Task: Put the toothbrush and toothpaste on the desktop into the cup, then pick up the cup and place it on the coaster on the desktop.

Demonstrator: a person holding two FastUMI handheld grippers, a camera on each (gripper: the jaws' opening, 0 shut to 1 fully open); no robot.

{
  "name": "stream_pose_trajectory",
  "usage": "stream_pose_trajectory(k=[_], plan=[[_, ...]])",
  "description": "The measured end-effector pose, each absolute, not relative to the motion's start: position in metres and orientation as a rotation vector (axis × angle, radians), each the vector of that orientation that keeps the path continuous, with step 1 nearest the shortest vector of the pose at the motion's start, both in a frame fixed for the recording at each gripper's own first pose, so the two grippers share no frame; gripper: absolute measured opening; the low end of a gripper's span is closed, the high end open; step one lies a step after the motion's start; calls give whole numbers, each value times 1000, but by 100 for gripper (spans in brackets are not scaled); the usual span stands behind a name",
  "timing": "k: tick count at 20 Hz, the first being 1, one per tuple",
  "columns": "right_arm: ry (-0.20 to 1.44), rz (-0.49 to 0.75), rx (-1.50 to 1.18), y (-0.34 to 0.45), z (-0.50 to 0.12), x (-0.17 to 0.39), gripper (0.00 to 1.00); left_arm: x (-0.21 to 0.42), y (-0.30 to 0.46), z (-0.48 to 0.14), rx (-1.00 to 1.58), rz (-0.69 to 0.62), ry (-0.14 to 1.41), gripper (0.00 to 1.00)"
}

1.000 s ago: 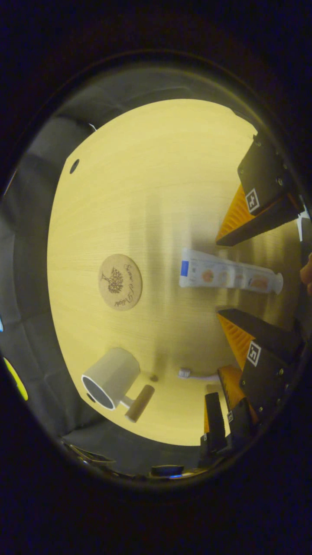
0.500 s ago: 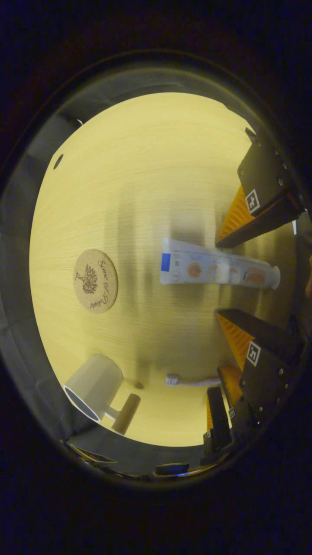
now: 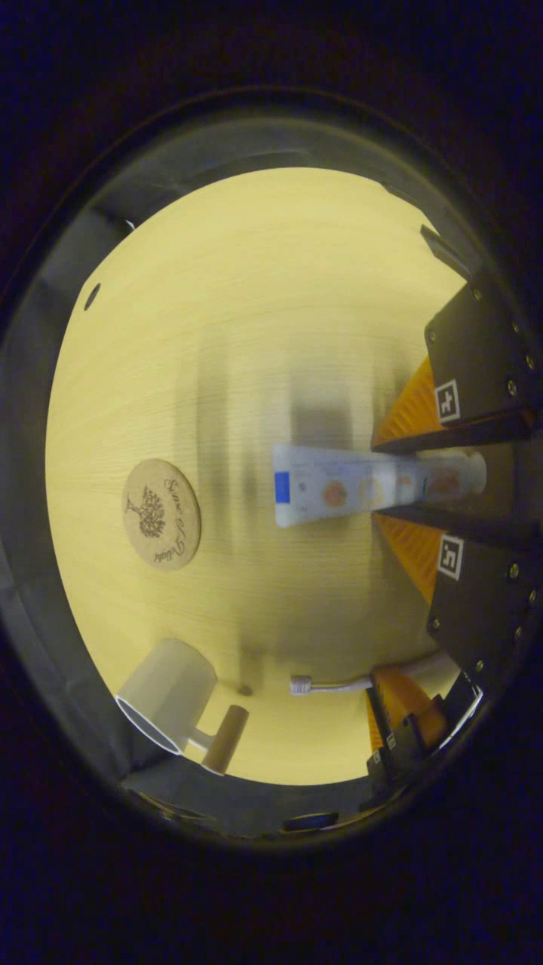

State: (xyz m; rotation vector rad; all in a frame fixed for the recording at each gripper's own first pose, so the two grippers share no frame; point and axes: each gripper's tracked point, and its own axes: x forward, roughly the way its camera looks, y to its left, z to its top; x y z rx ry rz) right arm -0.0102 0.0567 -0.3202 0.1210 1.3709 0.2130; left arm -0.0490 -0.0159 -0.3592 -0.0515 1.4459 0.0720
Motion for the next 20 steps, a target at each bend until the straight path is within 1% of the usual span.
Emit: stream_pose_trajectory(k=[1, 2, 3, 4, 5, 6, 8, 11, 20], plan=[[1362, 203, 128, 55, -321, -9, 40, -50, -15, -359, -46, 59, 1439, 22], [1370, 208, 138, 57, -320, -10, 29, -50, -15, -358, -47, 59, 1429, 17], [1358, 218, 140, 55, -318, -10, 29, -51, -16, -357, -46, 46, 1430, 22], [1352, 226, 140, 54, -317, -10, 29, -51, -15, -357, -48, 38, 1423, 13], [1328, 231, 159, 57, -319, -7, 29, -51, -15, -357, -49, 33, 1418, 13], [1327, 243, 154, 56, -316, -11, 22, -51, -15, -357, -54, 30, 1408, 12], [1300, 251, 146, 58, -317, -9, 22, -51, -15, -356, -58, 9, 1379, 12], [1276, 266, 164, 59, -314, -9, 22, -50, -13, -356, -101, 15, 1345, 12], [1098, 302, 192, 55, -271, -4, 22, -51, -13, -318, -192, 37, 1140, 12]])
